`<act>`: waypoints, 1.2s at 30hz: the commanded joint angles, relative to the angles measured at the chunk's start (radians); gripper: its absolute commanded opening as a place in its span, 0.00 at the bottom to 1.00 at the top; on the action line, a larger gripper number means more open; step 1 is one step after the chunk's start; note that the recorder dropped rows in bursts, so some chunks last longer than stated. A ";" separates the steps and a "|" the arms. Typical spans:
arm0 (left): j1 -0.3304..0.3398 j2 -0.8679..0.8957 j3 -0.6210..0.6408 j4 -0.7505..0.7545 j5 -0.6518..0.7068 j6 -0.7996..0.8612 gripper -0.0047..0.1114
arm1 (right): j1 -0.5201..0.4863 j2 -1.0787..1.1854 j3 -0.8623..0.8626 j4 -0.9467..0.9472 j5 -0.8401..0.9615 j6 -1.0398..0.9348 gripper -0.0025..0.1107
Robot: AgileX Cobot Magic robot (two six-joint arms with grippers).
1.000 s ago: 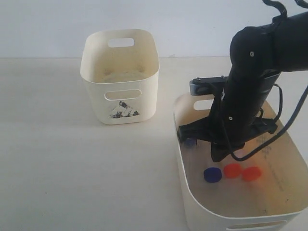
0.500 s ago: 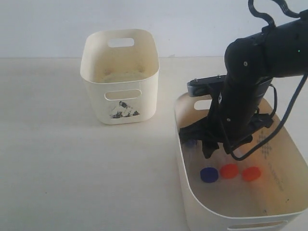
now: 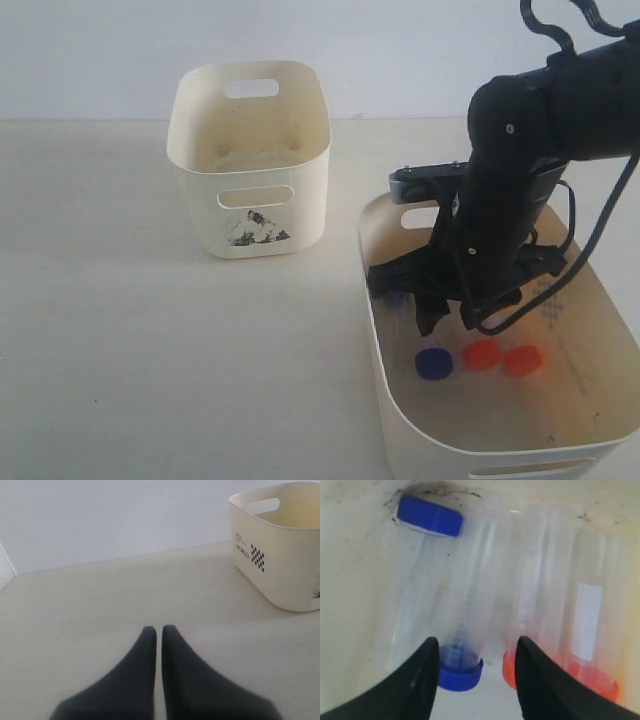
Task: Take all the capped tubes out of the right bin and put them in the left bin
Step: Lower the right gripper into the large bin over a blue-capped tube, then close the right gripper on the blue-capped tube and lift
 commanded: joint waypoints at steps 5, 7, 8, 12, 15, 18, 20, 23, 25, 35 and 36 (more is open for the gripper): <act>0.001 -0.003 -0.004 -0.001 -0.008 -0.012 0.08 | -0.006 0.007 -0.004 0.040 0.001 -0.002 0.43; 0.001 -0.003 -0.004 -0.001 -0.008 -0.012 0.08 | -0.006 0.027 -0.004 0.045 0.000 -0.002 0.43; 0.001 -0.003 -0.004 -0.001 -0.008 -0.012 0.08 | -0.006 0.041 -0.004 0.046 0.000 -0.002 0.43; 0.001 -0.003 -0.004 -0.001 -0.008 -0.012 0.08 | -0.006 0.106 -0.004 0.046 -0.012 -0.002 0.43; 0.001 -0.003 -0.004 -0.001 -0.008 -0.012 0.08 | -0.006 0.156 -0.004 0.046 -0.030 -0.002 0.43; 0.001 -0.003 -0.004 -0.001 -0.008 -0.012 0.08 | -0.006 0.191 -0.004 0.046 -0.041 -0.002 0.41; 0.001 -0.003 -0.004 -0.001 -0.008 -0.012 0.08 | -0.006 0.196 -0.004 0.046 -0.046 -0.002 0.33; 0.001 -0.003 -0.004 -0.001 -0.008 -0.012 0.08 | -0.006 0.188 -0.004 0.042 -0.053 -0.002 0.14; 0.001 -0.003 -0.004 -0.001 -0.008 -0.012 0.08 | -0.006 0.181 -0.004 0.038 -0.058 -0.007 0.02; 0.001 -0.003 -0.004 -0.001 -0.008 -0.012 0.08 | -0.006 -0.003 -0.004 0.038 -0.046 -0.018 0.02; 0.001 -0.003 -0.004 -0.001 -0.008 -0.012 0.08 | -0.006 -0.029 -0.004 0.038 -0.039 -0.021 0.02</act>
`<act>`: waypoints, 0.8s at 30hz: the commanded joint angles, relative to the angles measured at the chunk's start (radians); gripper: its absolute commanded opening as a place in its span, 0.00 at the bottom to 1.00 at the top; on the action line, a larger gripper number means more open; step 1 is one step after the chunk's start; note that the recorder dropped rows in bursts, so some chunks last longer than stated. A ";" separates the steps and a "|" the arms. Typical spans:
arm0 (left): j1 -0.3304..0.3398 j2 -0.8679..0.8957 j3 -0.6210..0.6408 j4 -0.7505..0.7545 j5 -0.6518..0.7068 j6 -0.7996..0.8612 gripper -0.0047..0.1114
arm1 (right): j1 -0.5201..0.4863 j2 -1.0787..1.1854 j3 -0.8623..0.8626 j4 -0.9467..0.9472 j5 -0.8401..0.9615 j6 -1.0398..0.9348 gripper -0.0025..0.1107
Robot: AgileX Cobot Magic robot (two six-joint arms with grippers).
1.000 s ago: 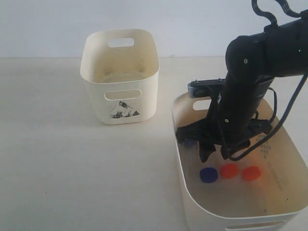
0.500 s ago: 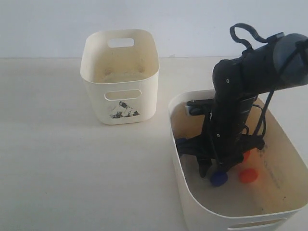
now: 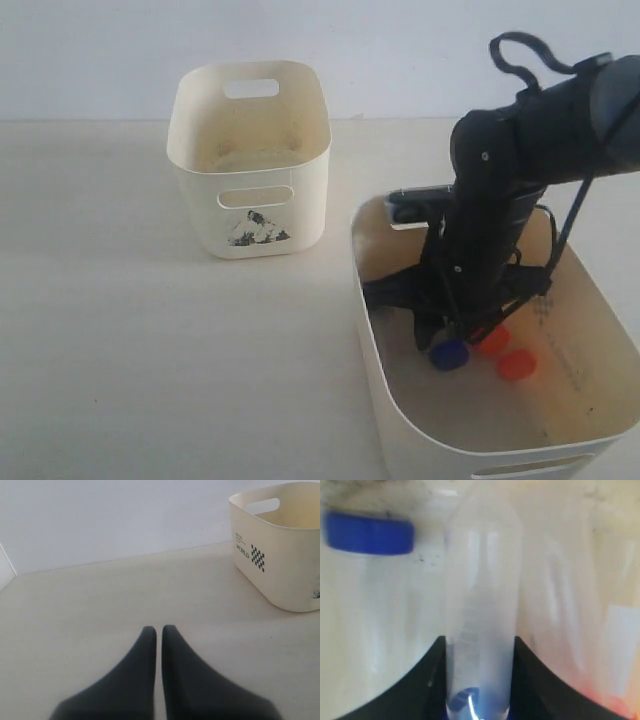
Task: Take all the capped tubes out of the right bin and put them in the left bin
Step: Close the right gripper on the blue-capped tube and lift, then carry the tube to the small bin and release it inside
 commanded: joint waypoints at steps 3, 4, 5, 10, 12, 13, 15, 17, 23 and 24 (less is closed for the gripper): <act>0.001 -0.003 -0.004 -0.001 -0.008 -0.012 0.08 | -0.001 -0.197 0.001 0.002 0.017 -0.010 0.02; 0.001 -0.003 -0.004 -0.001 -0.008 -0.012 0.08 | -0.001 -0.229 0.001 0.003 0.017 -0.010 0.02; 0.001 -0.003 -0.004 -0.001 -0.008 -0.012 0.08 | -0.001 -0.261 0.001 0.003 0.017 -0.012 0.02; 0.001 -0.003 -0.004 -0.001 -0.008 -0.012 0.08 | -0.001 -0.401 0.001 0.003 0.015 -0.019 0.02; 0.001 -0.003 -0.004 -0.001 -0.008 -0.012 0.08 | -0.001 -0.456 0.001 0.013 0.015 -0.046 0.02; 0.001 -0.003 -0.004 -0.001 -0.008 -0.012 0.08 | -0.001 -0.483 0.001 0.026 0.011 -0.068 0.02; 0.001 -0.003 -0.004 -0.001 -0.008 -0.012 0.08 | -0.001 -0.527 0.001 0.072 -0.015 -0.119 0.02; 0.001 -0.003 -0.004 -0.001 -0.008 -0.012 0.08 | -0.001 -0.568 0.001 0.132 -0.075 -0.192 0.02; 0.001 -0.003 -0.004 -0.001 -0.008 -0.012 0.08 | -0.001 -0.594 0.001 0.300 -0.313 -0.401 0.02; 0.001 -0.003 -0.004 -0.001 -0.008 -0.012 0.08 | -0.001 -0.588 0.001 0.327 -0.343 -0.412 0.02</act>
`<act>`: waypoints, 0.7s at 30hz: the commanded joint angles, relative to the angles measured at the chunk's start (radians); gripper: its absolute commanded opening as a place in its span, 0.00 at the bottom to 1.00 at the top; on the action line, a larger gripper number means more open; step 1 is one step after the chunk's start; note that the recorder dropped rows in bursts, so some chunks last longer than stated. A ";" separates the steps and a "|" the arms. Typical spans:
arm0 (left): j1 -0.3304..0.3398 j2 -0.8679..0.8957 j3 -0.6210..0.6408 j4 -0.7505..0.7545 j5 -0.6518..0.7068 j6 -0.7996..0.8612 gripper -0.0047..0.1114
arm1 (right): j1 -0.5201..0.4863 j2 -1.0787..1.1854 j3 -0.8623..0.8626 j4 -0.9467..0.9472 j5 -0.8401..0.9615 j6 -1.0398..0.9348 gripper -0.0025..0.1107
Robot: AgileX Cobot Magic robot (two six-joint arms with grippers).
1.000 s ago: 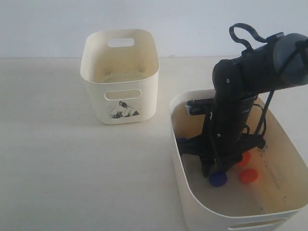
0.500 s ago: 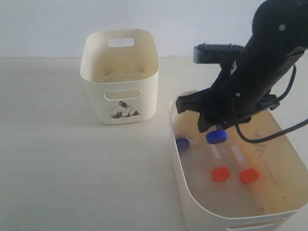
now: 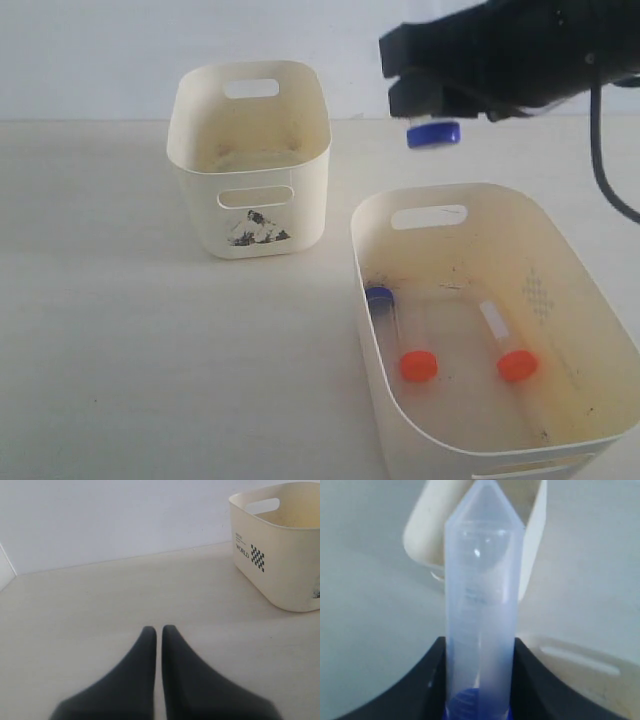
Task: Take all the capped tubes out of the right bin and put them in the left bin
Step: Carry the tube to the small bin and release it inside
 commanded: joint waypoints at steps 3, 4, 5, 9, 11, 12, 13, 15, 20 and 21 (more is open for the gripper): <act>0.001 -0.003 -0.004 -0.001 -0.008 -0.012 0.08 | -0.001 0.035 0.001 0.147 -0.206 -0.111 0.02; 0.001 -0.003 -0.004 -0.001 -0.008 -0.012 0.08 | -0.001 0.048 0.001 0.158 -0.225 -0.111 0.02; 0.001 -0.003 -0.004 -0.001 -0.008 -0.012 0.08 | -0.001 0.064 0.001 0.174 -0.250 -0.111 0.02; 0.001 -0.003 -0.004 -0.001 -0.008 -0.012 0.08 | -0.001 0.135 0.001 0.231 -0.346 -0.111 0.02; 0.001 -0.003 -0.004 -0.001 -0.008 -0.012 0.08 | -0.001 0.164 0.001 0.251 -0.385 -0.111 0.02; 0.001 -0.003 -0.004 -0.001 -0.008 -0.012 0.08 | -0.001 0.177 0.001 0.257 -0.404 -0.111 0.02; 0.001 -0.003 -0.004 -0.001 -0.008 -0.012 0.08 | -0.001 0.187 0.001 0.259 -0.420 -0.111 0.02; 0.001 -0.003 -0.004 -0.001 -0.008 -0.012 0.08 | 0.010 0.209 -0.002 0.262 -0.458 -0.119 0.02; 0.001 -0.003 -0.004 -0.001 -0.008 -0.012 0.08 | 0.087 0.272 -0.083 0.262 -0.487 -0.244 0.02; 0.001 -0.003 -0.004 -0.001 -0.008 -0.012 0.08 | 0.103 0.289 -0.104 0.262 -0.490 -0.278 0.02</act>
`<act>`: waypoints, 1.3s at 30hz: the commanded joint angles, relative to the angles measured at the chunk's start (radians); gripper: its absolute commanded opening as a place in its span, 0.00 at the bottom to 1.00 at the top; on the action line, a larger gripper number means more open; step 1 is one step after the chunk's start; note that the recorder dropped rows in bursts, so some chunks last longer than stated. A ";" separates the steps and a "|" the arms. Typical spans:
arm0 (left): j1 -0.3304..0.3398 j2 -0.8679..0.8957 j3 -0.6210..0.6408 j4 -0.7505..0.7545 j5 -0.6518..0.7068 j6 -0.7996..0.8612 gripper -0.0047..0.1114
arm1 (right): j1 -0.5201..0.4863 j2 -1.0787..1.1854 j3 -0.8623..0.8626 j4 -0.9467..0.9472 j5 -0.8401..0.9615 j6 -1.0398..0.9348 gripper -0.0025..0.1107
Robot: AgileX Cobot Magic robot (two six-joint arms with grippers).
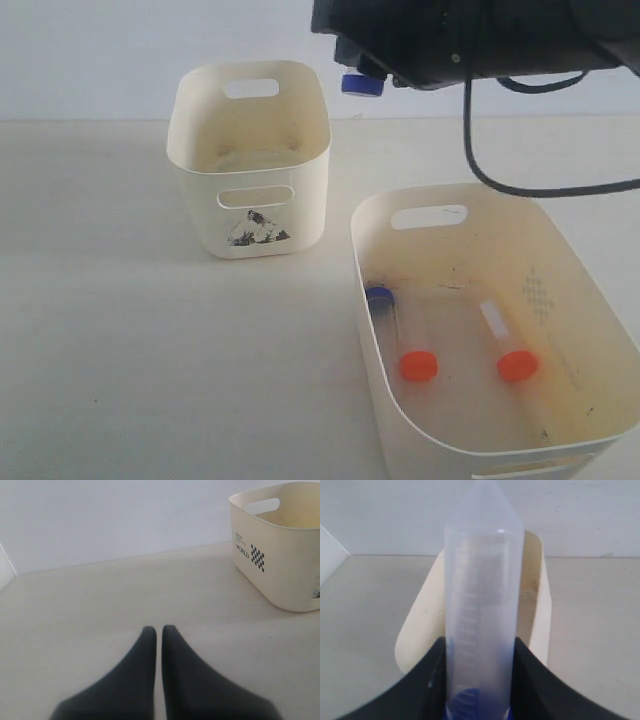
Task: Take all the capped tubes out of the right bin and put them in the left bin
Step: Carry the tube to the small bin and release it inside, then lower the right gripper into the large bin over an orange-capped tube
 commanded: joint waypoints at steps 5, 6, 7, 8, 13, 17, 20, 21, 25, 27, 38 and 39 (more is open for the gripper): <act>0.001 -0.003 -0.004 -0.001 -0.008 -0.012 0.08 | 0.106 0.151 -0.202 0.003 -0.042 -0.230 0.02; 0.001 -0.003 -0.004 -0.001 -0.008 -0.012 0.08 | 0.106 0.174 -0.229 0.003 -0.042 -0.230 0.02; 0.001 -0.003 -0.004 -0.001 -0.008 -0.012 0.08 | 0.104 0.202 -0.254 0.003 -0.042 -0.230 0.02; 0.001 -0.003 -0.004 -0.001 -0.008 -0.012 0.08 | 0.104 0.229 -0.278 0.003 -0.042 -0.230 0.02; 0.001 -0.003 -0.004 -0.001 -0.008 -0.012 0.08 | 0.104 0.324 -0.366 0.003 -0.007 -0.228 0.11; 0.001 -0.003 -0.004 -0.001 -0.008 -0.012 0.08 | 0.104 0.361 -0.402 0.003 -0.002 -0.228 0.38; 0.001 -0.003 -0.004 -0.001 -0.008 -0.012 0.08 | 0.104 0.367 -0.414 0.003 -0.004 -0.228 0.44; 0.001 -0.003 -0.004 -0.001 -0.008 -0.012 0.08 | 0.104 0.364 -0.414 0.003 -0.002 -0.228 0.39; 0.001 -0.003 -0.004 -0.001 -0.008 -0.012 0.08 | 0.104 0.330 -0.414 -0.028 0.044 -0.232 0.02; 0.001 -0.003 -0.004 -0.001 -0.008 -0.012 0.08 | 0.104 0.289 -0.414 -0.089 0.099 -0.234 0.02; 0.001 -0.003 -0.004 -0.001 -0.008 -0.012 0.08 | -0.018 -0.042 -0.414 -0.548 0.747 0.254 0.02; 0.001 -0.003 -0.004 -0.001 -0.008 -0.012 0.08 | -0.026 -0.063 -0.414 -0.602 0.830 0.301 0.02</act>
